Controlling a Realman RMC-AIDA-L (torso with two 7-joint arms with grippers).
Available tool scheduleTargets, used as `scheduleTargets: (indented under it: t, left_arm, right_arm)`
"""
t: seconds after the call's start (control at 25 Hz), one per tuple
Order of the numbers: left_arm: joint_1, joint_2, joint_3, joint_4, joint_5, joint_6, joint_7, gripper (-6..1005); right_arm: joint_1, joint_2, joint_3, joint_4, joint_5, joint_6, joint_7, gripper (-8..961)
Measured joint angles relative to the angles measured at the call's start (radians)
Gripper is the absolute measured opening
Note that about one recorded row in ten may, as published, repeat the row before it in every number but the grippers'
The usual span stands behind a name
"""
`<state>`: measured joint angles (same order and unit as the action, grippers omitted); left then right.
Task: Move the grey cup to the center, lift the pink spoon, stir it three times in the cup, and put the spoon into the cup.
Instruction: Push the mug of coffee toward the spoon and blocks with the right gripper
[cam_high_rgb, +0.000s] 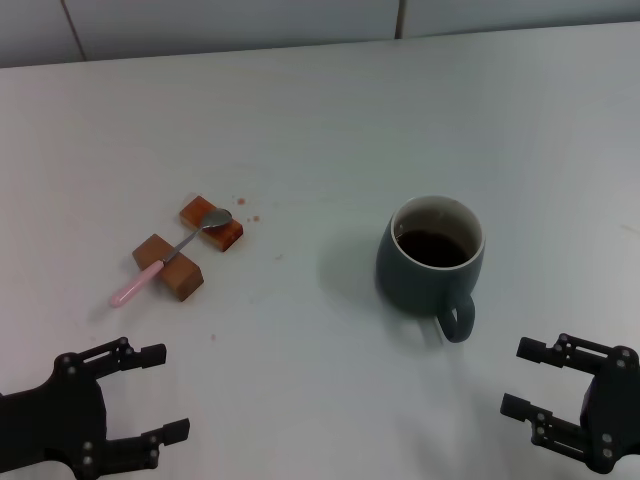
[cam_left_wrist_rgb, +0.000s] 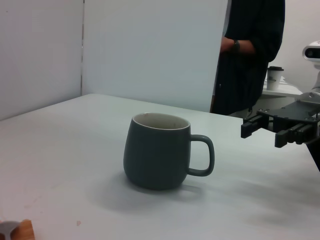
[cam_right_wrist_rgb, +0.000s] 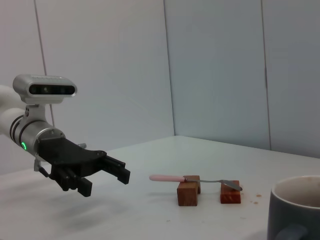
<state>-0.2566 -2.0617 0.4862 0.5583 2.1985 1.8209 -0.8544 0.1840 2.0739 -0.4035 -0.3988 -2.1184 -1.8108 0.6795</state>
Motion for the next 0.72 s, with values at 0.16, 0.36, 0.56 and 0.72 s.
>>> scheduleTargets:
  t: [0.16,0.36,0.56,0.72]
  left_arm:
    - [0.0,0.0,0.0,0.0,0.0,0.002,0.0,828]
    - [0.0,0.0,0.0,0.0,0.0,0.003,0.0,827]
    - [0.001,0.0,0.0,0.0,0.0,0.004,0.0,827]
    - [0.0,0.0,0.0,0.0,0.0,0.005,0.0,826]
  right_arm:
    - [0.0,0.0,0.0,0.0,0.0,-0.001,0.0,614]
    - [0.0,0.0,0.0,0.0,0.0,-0.001,0.0,613]
    - [-0.001,0.0,0.0,0.0,0.0,-0.001,0.0,613]
    - [-0.001,0.0,0.0,0.0,0.0,-0.001,0.0,614]
